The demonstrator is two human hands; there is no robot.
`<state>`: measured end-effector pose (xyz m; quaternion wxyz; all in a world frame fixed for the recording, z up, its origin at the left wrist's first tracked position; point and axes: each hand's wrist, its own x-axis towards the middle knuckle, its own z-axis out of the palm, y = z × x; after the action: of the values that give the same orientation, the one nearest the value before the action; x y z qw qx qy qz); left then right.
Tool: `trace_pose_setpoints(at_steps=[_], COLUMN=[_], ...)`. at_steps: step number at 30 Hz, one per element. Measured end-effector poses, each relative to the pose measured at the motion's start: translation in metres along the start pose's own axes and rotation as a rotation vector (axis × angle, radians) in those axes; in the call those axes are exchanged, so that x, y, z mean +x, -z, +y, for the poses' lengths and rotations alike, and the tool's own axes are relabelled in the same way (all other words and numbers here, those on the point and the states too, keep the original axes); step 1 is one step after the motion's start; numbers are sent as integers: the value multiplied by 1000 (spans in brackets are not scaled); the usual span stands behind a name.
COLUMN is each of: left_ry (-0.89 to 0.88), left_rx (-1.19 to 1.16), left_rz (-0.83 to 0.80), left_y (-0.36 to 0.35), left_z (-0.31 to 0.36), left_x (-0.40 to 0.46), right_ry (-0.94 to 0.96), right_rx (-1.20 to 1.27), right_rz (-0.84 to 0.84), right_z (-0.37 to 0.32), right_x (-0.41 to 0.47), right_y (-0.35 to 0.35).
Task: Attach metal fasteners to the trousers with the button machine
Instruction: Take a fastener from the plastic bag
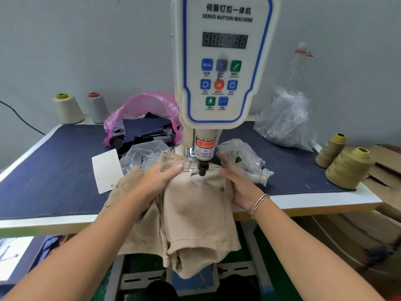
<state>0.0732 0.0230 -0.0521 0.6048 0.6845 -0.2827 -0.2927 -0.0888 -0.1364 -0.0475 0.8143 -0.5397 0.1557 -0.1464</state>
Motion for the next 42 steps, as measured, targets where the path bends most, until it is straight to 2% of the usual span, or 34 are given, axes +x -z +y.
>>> trace_pose_setpoints(at_steps=[4, 8, 13, 23, 28, 35, 42], left_ry=[7, -5, -50, -61, -70, -63, -65], left_rx=[70, 127, 85, 41, 56, 66, 74], left_rz=[88, 138, 111, 99, 91, 140, 150], left_y=[-7, -8, -8, -6, -8, -10, -13], left_z=[1, 0, 0, -4, -4, -7, -5], left_x=[3, 6, 4, 5, 9, 7, 6], right_ry=[77, 166, 189, 186, 199, 190, 143], right_rx=[-130, -177, -199, -138, -144, -411, -378], right_rz=[-26, 93, 173, 129, 182, 113, 101], right_z=[10, 17, 22, 25, 27, 25, 23], right_x=[-2, 4, 10, 12, 14, 3, 3], right_y=[6, 3, 3, 6, 5, 3, 4])
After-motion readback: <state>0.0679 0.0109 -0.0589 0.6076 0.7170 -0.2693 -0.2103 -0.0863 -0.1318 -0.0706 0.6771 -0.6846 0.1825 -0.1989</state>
